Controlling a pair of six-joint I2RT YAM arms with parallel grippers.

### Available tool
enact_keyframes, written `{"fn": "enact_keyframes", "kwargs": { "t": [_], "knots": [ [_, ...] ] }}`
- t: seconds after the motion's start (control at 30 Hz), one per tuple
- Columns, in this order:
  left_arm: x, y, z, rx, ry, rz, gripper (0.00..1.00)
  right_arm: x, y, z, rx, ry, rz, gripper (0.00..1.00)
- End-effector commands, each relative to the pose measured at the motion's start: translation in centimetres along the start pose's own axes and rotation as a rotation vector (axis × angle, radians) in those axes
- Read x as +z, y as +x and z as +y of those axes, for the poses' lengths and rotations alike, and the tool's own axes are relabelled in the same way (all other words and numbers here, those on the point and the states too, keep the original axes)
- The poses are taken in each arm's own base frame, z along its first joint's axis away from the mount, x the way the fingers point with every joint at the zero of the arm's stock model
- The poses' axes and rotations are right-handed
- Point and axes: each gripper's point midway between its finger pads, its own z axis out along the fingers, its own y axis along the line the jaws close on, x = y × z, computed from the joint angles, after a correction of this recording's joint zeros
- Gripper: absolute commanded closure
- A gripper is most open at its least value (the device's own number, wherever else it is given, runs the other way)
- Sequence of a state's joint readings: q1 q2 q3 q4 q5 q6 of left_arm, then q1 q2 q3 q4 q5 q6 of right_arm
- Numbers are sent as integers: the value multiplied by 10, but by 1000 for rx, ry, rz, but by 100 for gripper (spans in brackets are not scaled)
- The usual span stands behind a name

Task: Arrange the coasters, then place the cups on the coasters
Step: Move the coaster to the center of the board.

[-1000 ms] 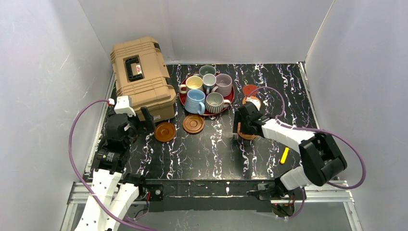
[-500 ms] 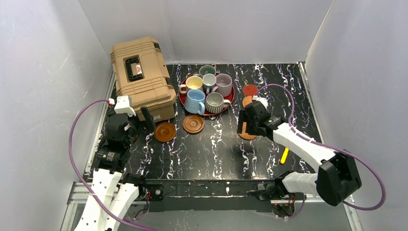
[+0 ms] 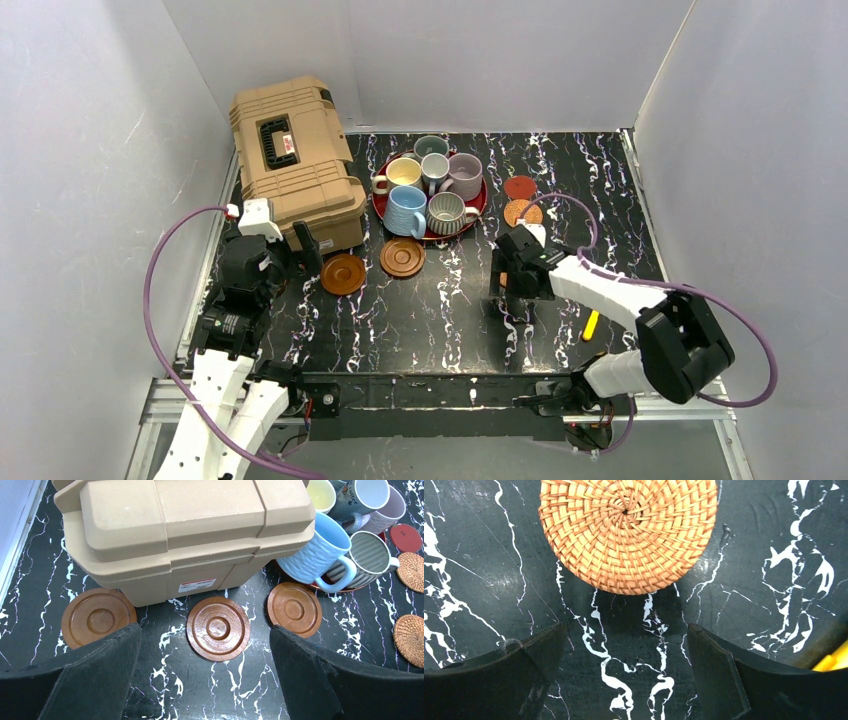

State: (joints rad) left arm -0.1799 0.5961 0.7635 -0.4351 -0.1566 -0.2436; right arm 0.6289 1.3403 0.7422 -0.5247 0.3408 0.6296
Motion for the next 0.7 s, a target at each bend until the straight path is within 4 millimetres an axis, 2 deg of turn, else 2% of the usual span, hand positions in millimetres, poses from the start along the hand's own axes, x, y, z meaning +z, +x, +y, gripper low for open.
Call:
{"fn": "enact_keyframes", "kwargs": {
  "t": [0.0,0.4,0.67],
  "knots": [
    [-3,-6,0,4,-1,-10,1,8,-6,8,20,1,-26,2],
    [-2,-6,1,5,-7,-10,1,27,-8,8,83,17,-14,8],
    [-3,-7,1,4,-10,-14,1,38,-15,-9,113,48,-13,11]
  ]
}}
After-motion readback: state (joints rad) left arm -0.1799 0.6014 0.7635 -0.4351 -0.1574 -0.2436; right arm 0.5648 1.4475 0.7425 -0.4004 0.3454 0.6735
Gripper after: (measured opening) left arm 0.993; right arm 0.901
